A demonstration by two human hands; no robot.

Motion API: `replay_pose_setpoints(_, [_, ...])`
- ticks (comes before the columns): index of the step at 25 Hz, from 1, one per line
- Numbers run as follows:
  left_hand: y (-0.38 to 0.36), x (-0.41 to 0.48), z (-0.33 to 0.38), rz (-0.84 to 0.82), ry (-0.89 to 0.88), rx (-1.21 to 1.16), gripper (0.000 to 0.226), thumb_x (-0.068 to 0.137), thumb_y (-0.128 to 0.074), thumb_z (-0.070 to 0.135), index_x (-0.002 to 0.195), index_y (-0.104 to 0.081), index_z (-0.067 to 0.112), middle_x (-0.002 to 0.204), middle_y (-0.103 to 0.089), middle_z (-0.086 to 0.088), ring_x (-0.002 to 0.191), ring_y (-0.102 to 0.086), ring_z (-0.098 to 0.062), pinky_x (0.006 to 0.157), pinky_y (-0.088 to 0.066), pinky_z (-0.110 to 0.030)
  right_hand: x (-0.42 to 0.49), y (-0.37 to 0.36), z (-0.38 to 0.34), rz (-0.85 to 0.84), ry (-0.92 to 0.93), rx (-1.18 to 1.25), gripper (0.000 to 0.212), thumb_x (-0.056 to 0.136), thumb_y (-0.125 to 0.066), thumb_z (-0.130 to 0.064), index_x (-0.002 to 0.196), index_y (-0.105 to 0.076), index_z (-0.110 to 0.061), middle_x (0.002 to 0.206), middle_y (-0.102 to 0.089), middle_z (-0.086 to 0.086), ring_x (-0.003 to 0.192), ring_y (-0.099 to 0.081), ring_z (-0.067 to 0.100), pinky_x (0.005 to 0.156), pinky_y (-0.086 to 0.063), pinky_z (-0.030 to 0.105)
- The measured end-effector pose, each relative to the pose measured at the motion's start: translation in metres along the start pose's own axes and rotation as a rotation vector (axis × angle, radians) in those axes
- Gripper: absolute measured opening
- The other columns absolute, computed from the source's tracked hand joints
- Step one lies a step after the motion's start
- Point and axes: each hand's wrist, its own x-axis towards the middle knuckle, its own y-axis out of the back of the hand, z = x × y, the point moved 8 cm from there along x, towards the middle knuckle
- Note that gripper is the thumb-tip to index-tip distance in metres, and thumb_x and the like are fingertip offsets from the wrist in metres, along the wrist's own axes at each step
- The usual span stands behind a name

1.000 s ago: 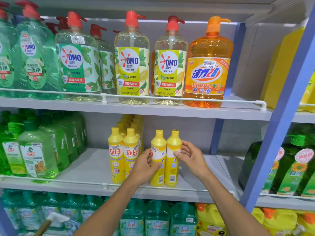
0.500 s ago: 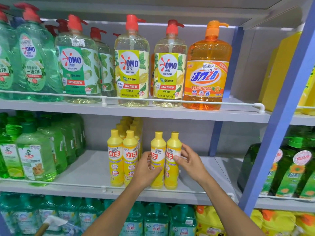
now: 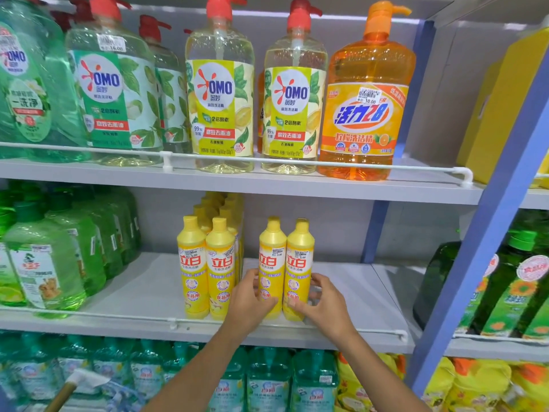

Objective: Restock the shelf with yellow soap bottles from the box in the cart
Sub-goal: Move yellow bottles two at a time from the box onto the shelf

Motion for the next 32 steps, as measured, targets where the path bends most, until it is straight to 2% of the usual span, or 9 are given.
replay_pose_setpoints(4, [-0.004, 0.006, -0.013, 0.018, 0.053, 0.118, 0.051, 0.069, -0.09, 0.027, 0.11, -0.062, 0.018, 0.098, -0.072, 0.009, 0.084, -0.067, -0.005, 0.074, -0.058, -0.026, 0.011, -0.019, 0.018, -0.013, -0.083, -0.171, 0.067, 0.07, -0.091, -0.043, 0.123, -0.056, -0.021, 0.116, -0.068, -0.004, 0.099, -0.066, 0.011, 0.078, -0.054, 0.018])
replay_pose_setpoints(8, [-0.009, 0.022, -0.009, 0.116, 0.083, 0.126, 0.049, 0.071, -0.089, 0.027, 0.109, -0.061, 0.015, 0.1, -0.069, 0.007, 0.088, -0.066, -0.013, 0.074, -0.051, -0.026, 0.036, -0.022, 0.021, 0.001, -0.139, -0.08, 0.065, 0.073, -0.09, -0.033, 0.126, -0.057, -0.018, 0.116, -0.071, -0.003, 0.091, -0.066, 0.008, 0.066, -0.047, 0.004])
replay_pose_setpoints(12, [-0.02, 0.039, -0.017, 0.152, 0.112, 0.173, 0.05, 0.071, -0.088, 0.031, 0.11, -0.062, 0.012, 0.105, -0.07, -0.001, 0.095, -0.069, -0.024, 0.077, -0.052, -0.029, 0.051, -0.032, 0.028, 0.112, -0.153, -0.081, 0.064, 0.067, -0.091, -0.044, 0.116, -0.058, -0.02, 0.109, -0.071, 0.0, 0.096, -0.069, 0.022, 0.08, -0.057, 0.033])
replay_pose_setpoints(17, [-0.031, 0.078, -0.039, 0.233, 0.164, 0.102, 0.041, 0.068, -0.088, 0.025, 0.1, -0.064, 0.016, 0.099, -0.073, -0.004, 0.091, -0.069, -0.026, 0.081, -0.058, -0.038, 0.089, -0.038, 0.045, 0.137, -0.139, -0.008, 0.06, 0.066, -0.088, -0.043, 0.116, -0.06, -0.026, 0.107, -0.075, -0.004, 0.094, -0.071, 0.017, 0.086, -0.06, 0.041])
replay_pose_setpoints(19, [-0.035, 0.095, -0.045, 0.3, 0.154, 0.083, 0.038, 0.068, -0.087, 0.024, 0.098, -0.065, 0.016, 0.095, -0.071, -0.002, 0.087, -0.066, -0.023, 0.078, -0.055, -0.035, 0.106, -0.041, 0.053, 0.159, -0.138, 0.059, 0.058, 0.064, -0.089, -0.042, 0.114, -0.062, -0.03, 0.103, -0.075, -0.009, 0.092, -0.072, 0.011, 0.085, -0.061, 0.037])
replay_pose_setpoints(22, [-0.041, 0.116, -0.051, 0.398, 0.089, 0.055, 0.034, 0.068, -0.087, 0.018, 0.096, -0.068, 0.01, 0.085, -0.062, 0.002, 0.078, -0.052, -0.017, 0.067, -0.034, -0.019, 0.132, -0.044, 0.067, 0.211, -0.122, 0.062, 0.049, 0.062, -0.089, -0.046, 0.1, -0.064, -0.031, 0.09, -0.075, -0.013, 0.084, -0.071, 0.007, 0.077, -0.059, 0.032])
replay_pose_setpoints(26, [-0.045, 0.144, -0.057, 0.434, 0.031, 0.085, 0.027, 0.071, -0.087, 0.022, 0.086, -0.07, 0.007, 0.076, -0.054, 0.005, 0.072, -0.05, -0.019, 0.059, -0.024, -0.02, 0.16, -0.044, 0.071, 0.237, -0.056, 0.029, 0.041, 0.065, -0.091, -0.039, 0.096, -0.065, -0.03, 0.08, -0.072, -0.015, 0.075, -0.069, 0.002, 0.068, -0.054, 0.02])
replay_pose_setpoints(30, [-0.046, 0.161, -0.061, 0.414, 0.049, 0.097, 0.033, 0.071, -0.088, 0.027, 0.094, -0.076, 0.008, 0.088, -0.074, -0.011, 0.085, -0.068, -0.031, 0.064, -0.028, -0.017, 0.174, -0.046, 0.072, 0.246, 0.007, -0.014, 0.049, 0.069, -0.089, -0.039, 0.111, -0.068, -0.027, 0.091, -0.076, -0.011, 0.083, -0.071, 0.01, 0.075, -0.055, 0.023])
replay_pose_setpoints(32, [-0.047, 0.163, -0.065, 0.408, 0.087, 0.079, 0.04, 0.071, -0.089, 0.032, 0.101, -0.075, 0.011, 0.098, -0.076, -0.01, 0.092, -0.07, -0.03, 0.07, -0.042, -0.025, 0.178, -0.047, 0.072, 0.237, 0.016, -0.015, 0.05, 0.071, -0.089, -0.036, 0.114, -0.067, -0.025, 0.093, -0.075, -0.01, 0.077, -0.067, -0.003, 0.071, -0.051, 0.011])
